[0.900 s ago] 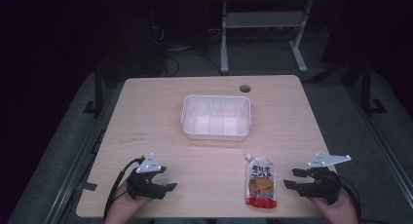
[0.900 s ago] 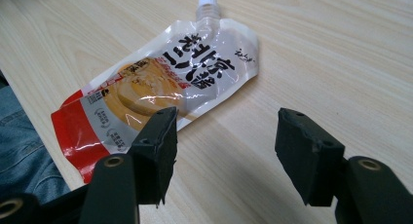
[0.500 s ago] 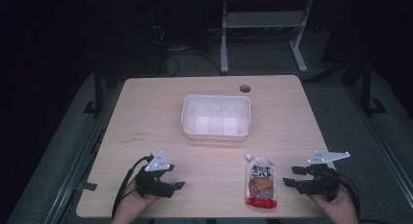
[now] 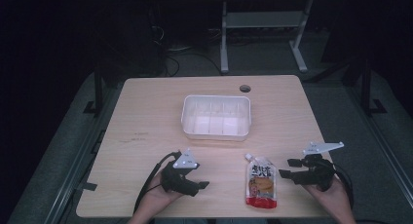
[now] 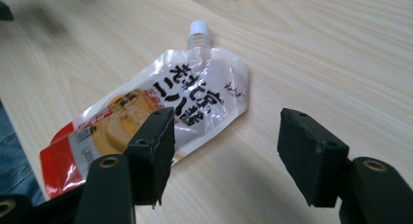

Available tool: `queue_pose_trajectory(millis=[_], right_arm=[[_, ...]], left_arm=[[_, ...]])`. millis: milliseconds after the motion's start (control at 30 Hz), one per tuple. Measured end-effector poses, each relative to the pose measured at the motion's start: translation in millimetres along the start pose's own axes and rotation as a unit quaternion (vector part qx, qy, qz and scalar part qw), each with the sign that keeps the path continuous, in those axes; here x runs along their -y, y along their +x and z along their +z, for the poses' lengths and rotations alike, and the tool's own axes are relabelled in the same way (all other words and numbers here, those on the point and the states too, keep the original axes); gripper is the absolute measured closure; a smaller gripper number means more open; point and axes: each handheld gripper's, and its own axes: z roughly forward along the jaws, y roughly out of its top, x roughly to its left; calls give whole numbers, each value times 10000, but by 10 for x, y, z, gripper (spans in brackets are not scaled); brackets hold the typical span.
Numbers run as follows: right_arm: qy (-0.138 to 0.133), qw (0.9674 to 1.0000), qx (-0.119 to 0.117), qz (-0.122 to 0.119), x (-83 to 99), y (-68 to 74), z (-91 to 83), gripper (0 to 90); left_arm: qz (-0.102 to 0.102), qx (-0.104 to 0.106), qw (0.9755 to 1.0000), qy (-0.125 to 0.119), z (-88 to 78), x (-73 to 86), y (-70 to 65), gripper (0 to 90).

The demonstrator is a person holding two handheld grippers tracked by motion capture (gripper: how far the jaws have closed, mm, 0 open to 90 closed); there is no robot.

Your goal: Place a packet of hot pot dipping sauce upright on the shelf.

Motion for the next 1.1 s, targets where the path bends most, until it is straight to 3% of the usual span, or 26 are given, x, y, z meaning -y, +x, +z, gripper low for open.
queue_pose_trajectory(millis=[433, 667, 900, 1100], right_arm=[[149, 9998, 26, 91, -191, -72, 174, 436], [377, 9992, 67, 73, -273, -74, 297, 489], [584, 9983, 43, 67, -283, -84, 384, 522], [820, 9966, 52, 8, -283, -85, 470, 600]], left_arm=[[175, 374, 9991, 6, 441, -362, -159, 376], [317, 529, 9981, 88, 705, -564, -268, 460], [192, 759, 9968, 148, 897, -638, -303, 541], [70, 867, 9960, 181, 1073, -705, -344, 585]])
